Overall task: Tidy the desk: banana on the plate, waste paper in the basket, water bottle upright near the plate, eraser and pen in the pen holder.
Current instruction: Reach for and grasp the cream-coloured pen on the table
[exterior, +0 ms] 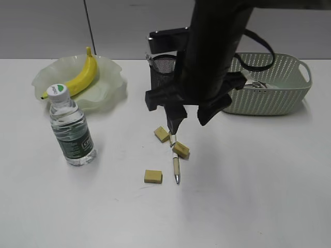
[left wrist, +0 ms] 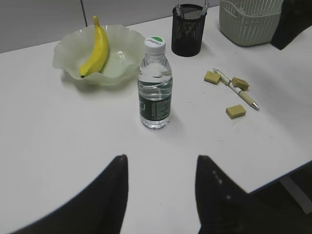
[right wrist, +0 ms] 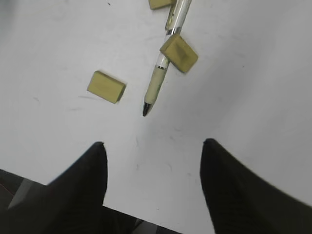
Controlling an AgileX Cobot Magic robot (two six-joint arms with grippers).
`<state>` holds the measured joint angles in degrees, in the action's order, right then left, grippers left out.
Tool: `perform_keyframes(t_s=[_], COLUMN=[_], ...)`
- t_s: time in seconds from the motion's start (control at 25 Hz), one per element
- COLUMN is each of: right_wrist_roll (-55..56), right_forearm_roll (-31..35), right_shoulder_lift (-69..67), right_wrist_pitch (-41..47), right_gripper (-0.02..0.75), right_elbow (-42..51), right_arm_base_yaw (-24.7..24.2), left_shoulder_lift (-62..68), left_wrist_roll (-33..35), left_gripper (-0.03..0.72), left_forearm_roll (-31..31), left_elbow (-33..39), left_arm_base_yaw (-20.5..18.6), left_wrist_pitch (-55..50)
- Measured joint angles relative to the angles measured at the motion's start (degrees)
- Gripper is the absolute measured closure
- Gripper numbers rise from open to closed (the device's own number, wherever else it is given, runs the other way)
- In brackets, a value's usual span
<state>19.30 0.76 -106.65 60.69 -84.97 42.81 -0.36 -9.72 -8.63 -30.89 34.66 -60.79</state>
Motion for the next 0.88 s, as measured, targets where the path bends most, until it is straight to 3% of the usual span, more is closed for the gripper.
perform_keyframes(t_s=[0.32,0.56,0.88], right_wrist_roll=[2.6,2.6,2.6], right_forearm_roll=[0.43,3.85,3.51], right_shoulder_lift=[-15.85,-22.8,-25.23], right_wrist_pitch=[7.98,7.98,6.0], right_gripper=[0.357,0.367,0.367], right_elbow=[-11.97,-12.45,-12.62], right_arm_base_yaw=[0.22,0.22,-0.1], left_shoulder_lift=[0.0,0.0,0.0], left_wrist_roll=[0.05,0.05,0.05], left_gripper=[0.352,0.354,0.367], left_forearm_roll=[0.0,0.0,0.0], left_elbow=[0.0,0.0,0.0], left_arm_base_yaw=[0.0,0.0,0.0], left_wrist_pitch=[0.0,0.0,0.0])
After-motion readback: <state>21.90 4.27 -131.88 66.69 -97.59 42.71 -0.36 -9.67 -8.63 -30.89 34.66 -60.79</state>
